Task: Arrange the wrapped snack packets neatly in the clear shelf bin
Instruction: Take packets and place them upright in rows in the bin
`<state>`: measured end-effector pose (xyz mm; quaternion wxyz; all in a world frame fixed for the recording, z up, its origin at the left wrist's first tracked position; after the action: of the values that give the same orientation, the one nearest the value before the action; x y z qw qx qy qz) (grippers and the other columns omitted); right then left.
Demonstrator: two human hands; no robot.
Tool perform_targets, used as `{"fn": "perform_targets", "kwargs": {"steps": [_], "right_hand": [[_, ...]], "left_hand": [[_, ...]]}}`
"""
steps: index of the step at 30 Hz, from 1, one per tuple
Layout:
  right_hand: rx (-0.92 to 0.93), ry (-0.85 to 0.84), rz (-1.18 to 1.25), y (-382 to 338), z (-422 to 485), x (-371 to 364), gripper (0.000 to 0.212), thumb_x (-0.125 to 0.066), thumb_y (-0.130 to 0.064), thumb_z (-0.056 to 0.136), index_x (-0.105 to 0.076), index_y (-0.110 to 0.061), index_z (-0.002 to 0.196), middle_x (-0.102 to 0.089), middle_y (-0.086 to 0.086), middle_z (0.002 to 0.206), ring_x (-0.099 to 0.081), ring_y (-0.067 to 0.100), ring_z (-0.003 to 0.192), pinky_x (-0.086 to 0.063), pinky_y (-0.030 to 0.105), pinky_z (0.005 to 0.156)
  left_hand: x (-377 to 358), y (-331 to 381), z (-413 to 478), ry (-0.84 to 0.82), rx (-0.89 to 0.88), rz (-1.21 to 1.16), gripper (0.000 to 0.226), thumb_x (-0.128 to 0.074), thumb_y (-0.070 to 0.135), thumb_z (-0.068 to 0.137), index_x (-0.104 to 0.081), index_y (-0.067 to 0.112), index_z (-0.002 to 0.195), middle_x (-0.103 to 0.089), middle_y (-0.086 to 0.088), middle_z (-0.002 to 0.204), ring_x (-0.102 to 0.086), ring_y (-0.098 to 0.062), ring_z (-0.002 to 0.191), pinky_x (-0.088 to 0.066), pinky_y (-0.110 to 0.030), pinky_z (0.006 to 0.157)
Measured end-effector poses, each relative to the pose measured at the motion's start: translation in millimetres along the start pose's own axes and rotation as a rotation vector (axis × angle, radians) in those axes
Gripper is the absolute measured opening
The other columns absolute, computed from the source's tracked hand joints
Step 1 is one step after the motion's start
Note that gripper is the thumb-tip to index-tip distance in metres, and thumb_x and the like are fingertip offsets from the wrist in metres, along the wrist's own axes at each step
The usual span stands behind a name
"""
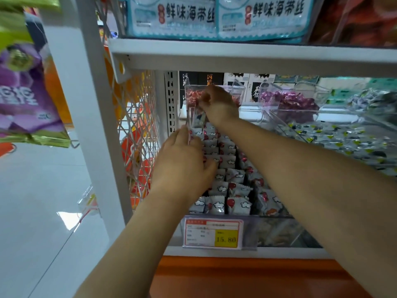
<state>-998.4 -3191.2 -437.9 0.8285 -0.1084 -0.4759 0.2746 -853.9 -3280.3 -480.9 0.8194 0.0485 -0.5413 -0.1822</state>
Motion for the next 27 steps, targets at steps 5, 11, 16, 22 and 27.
{"fn": "perform_targets", "kwargs": {"steps": [5,11,16,22,27], "right_hand": [[-0.106,0.286,0.359,7,-43,54,0.011,-0.05,-0.009,0.095,-0.054,-0.002,0.102,-0.056,0.004,0.09,-0.053,0.015,0.079,-0.043,0.02,0.061],[-0.284,0.263,0.889,22,-132,108,0.01,-0.05,-0.004,0.095,-0.045,-0.009,0.087,-0.057,0.009,0.088,-0.06,0.017,0.062,-0.055,0.024,0.051],[-0.345,0.214,1.107,29,-189,132,0.005,-0.053,-0.005,0.093,-0.051,-0.005,0.089,-0.062,0.013,0.086,-0.064,0.015,0.058,-0.054,0.024,0.054],[-0.387,0.153,1.29,32,-219,136,0.014,-0.05,-0.006,0.094,-0.055,-0.007,0.081,-0.062,0.011,0.089,-0.065,0.015,0.06,-0.054,0.024,0.054],[-0.413,0.094,1.337,33,-222,137,0.018,-0.052,-0.011,0.092,-0.062,-0.01,0.077,-0.07,0.0,0.071,-0.066,0.016,0.058,-0.053,0.023,0.051]], "left_hand": [[9,2,-6,0.109,-0.005,-0.13,0.054,-0.045,0.034,0.092,-0.038,0.012,0.141,-0.026,-0.01,0.153,-0.015,-0.022,0.14,-0.015,-0.032,0.113],[39,17,-32,0.372,-0.099,-0.055,0.04,-0.052,0.021,0.093,-0.052,0.005,0.129,-0.046,-0.014,0.139,-0.03,-0.031,0.129,-0.02,-0.036,0.106],[32,34,-52,0.125,-0.008,-0.522,0.045,-0.044,0.038,0.093,-0.047,0.017,0.133,-0.059,-0.003,0.112,-0.053,-0.016,0.099,-0.046,-0.029,0.08],[25,40,-67,0.01,0.155,-1.094,0.017,-0.051,0.027,0.094,-0.064,0.017,0.09,-0.068,0.001,0.079,-0.061,-0.005,0.063,-0.049,-0.019,0.051],[16,42,-67,-0.104,0.26,-1.428,0.026,-0.056,0.037,0.083,-0.064,0.012,0.088,-0.065,0.001,0.073,-0.059,-0.009,0.063,-0.048,-0.018,0.051]]}}
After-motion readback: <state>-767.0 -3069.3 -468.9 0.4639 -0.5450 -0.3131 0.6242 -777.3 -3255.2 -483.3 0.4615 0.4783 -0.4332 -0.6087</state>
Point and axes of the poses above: each hand's wrist, its own z-axis towards the middle knuckle, its own x-axis out of the back of the hand, y = z × x, the point moved 6 cm from there along z, towards the middle knuckle
